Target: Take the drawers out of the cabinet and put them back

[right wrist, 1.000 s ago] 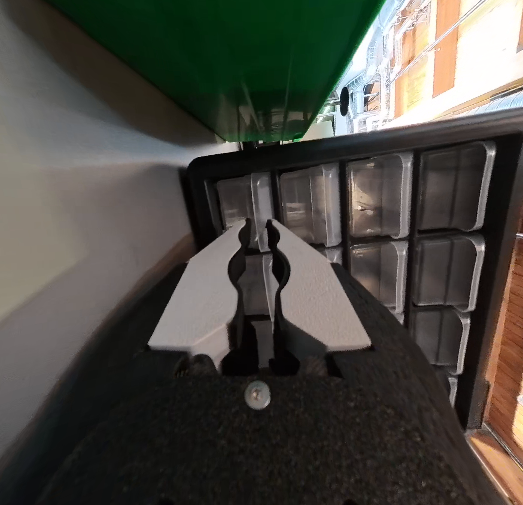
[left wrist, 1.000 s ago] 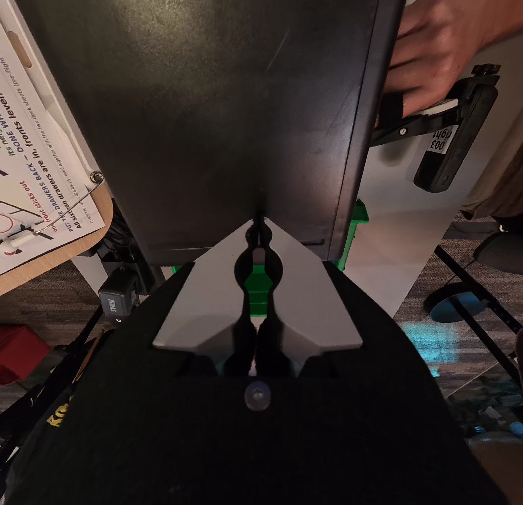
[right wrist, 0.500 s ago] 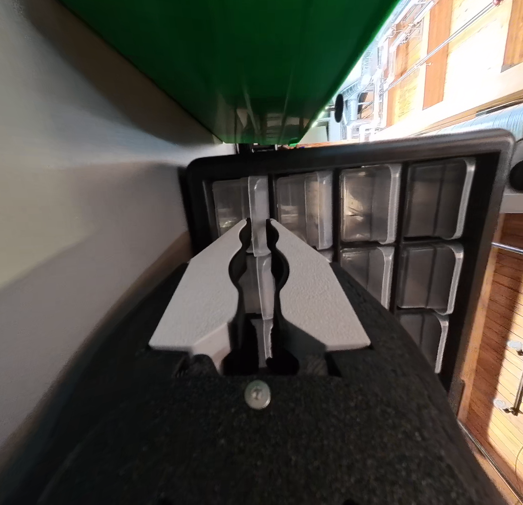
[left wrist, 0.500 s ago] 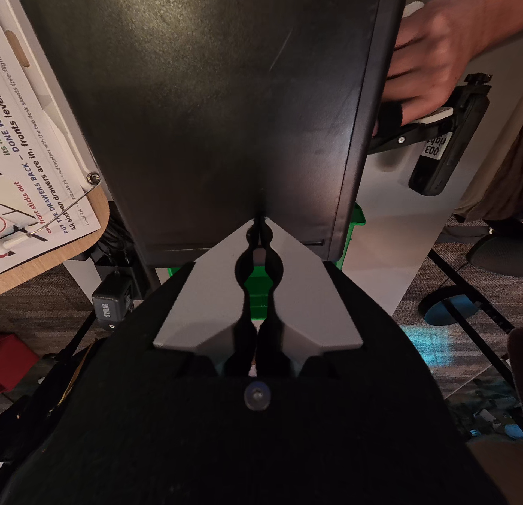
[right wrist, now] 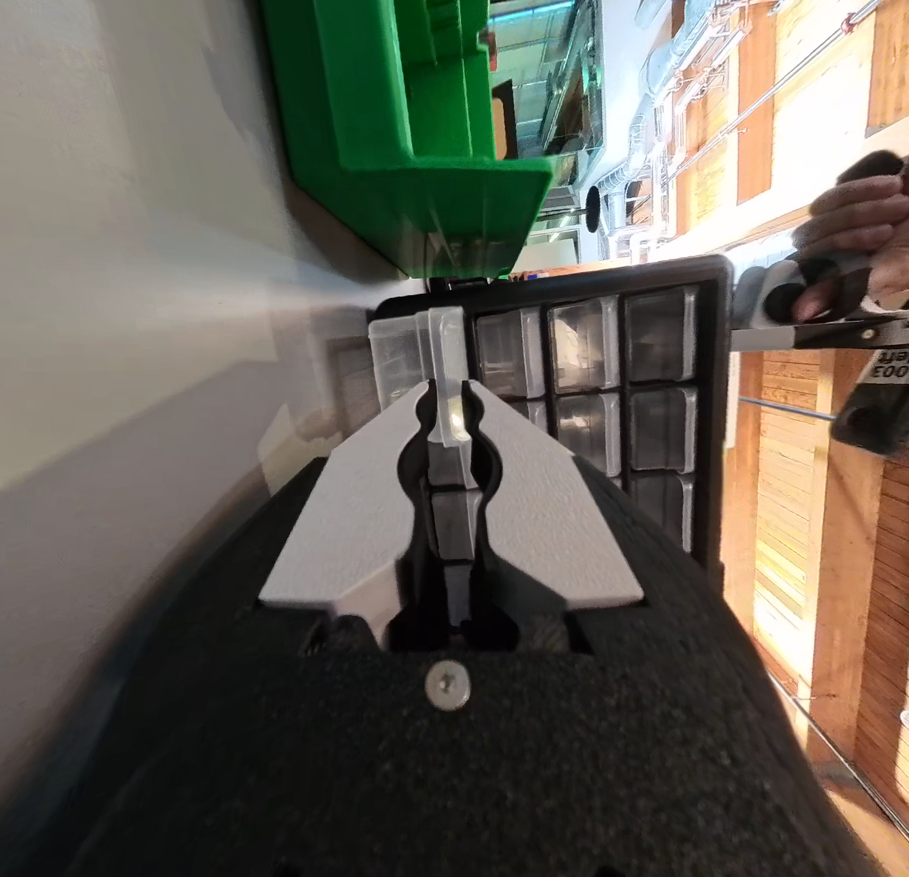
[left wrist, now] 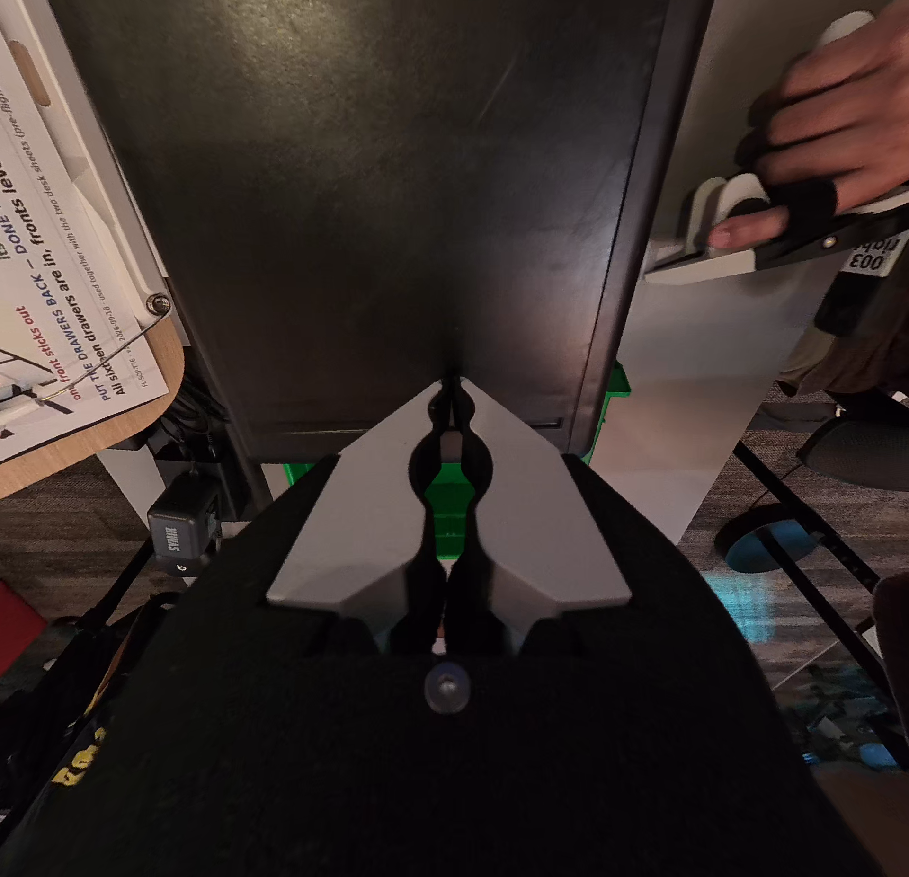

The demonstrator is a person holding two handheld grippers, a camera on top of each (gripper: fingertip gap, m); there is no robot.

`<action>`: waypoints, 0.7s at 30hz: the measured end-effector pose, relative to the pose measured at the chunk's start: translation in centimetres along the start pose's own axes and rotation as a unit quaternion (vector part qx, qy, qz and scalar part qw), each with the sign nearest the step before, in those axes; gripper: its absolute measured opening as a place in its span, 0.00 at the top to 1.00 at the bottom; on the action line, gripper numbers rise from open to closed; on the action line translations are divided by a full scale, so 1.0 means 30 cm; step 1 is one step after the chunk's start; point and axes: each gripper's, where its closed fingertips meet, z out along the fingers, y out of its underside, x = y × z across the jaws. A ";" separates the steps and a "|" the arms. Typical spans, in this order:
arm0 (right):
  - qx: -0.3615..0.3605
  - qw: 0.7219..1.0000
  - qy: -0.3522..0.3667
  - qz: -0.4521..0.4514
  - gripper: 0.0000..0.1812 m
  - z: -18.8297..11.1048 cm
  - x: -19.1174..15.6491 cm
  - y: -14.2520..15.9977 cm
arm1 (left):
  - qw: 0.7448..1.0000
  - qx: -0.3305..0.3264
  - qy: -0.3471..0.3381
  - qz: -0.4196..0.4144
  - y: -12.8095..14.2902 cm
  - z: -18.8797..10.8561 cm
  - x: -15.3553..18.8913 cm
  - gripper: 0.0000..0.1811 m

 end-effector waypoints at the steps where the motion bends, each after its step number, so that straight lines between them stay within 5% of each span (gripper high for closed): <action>1: 0.001 1.000 0.000 -0.001 0.95 -0.018 0.000 -0.005 | 1.000 -0.001 0.001 -0.001 0.000 0.000 0.000 1.00; 9: -0.004 1.000 0.001 0.001 0.95 -0.132 0.011 -0.019 | 1.000 -0.013 -0.003 0.000 0.000 0.000 0.000 1.00; 21: -0.007 0.999 -0.026 -0.028 0.95 -0.093 -0.020 0.013 | 1.000 -0.008 0.001 -0.003 0.001 0.000 0.000 1.00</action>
